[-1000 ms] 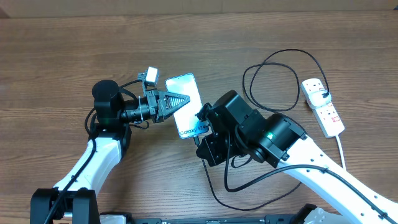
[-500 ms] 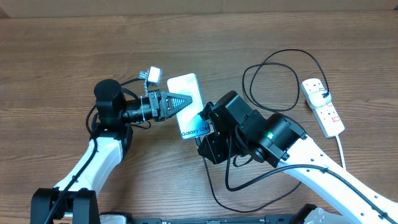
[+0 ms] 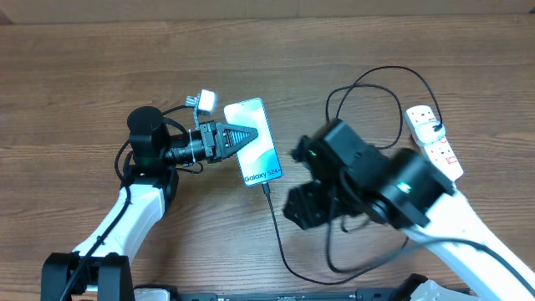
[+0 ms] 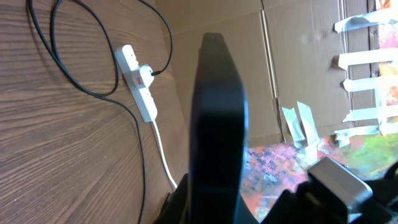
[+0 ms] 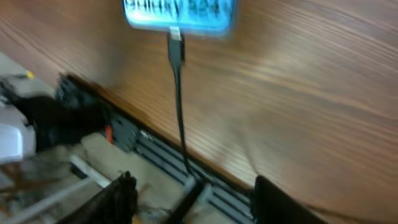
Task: Plug charger to phone and switch on socket
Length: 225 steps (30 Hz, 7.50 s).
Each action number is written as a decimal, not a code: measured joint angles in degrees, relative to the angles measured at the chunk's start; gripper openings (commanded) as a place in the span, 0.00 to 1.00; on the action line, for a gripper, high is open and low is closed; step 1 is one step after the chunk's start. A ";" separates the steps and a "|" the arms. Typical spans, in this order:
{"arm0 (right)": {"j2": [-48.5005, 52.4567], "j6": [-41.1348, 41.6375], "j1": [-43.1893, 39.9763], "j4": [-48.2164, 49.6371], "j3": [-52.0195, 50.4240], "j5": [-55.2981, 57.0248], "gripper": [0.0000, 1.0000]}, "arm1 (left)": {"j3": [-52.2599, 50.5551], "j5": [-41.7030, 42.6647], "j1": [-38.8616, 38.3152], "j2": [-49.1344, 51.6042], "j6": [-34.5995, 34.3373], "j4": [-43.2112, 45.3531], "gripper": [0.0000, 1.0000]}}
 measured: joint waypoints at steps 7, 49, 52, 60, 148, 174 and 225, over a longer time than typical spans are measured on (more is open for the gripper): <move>-11.39 2.56 0.02 -3.91 0.26 6.64 0.58 | 0.00 -0.63 0.00 0.00 1.07 0.00 0.04; 1.55 9.27 15.10 37.46 -21.40 24.41 0.04 | 0.00 -0.66 0.00 0.00 1.53 -2.19 0.04; 1.55 9.46 15.10 38.16 -21.40 24.39 0.04 | 0.00 -0.39 0.13 0.00 1.70 -2.16 0.04; 1.77 9.46 15.17 40.15 -21.53 25.79 0.04 | 0.76 -0.11 0.63 0.00 3.21 -1.79 0.04; 3.43 17.33 15.85 36.61 -19.15 23.45 0.04 | 1.27 0.35 -0.59 0.11 6.19 -1.73 0.04; -7.93 16.46 10.03 21.53 -16.24 23.76 0.87 | 1.46 -8.81 -6.56 0.11 3.87 -3.04 0.04; -22.77 16.37 4.13 11.58 -16.02 33.00 1.00 | 18.43 -23.12 -1.49 25.77 56.96 -51.91 0.06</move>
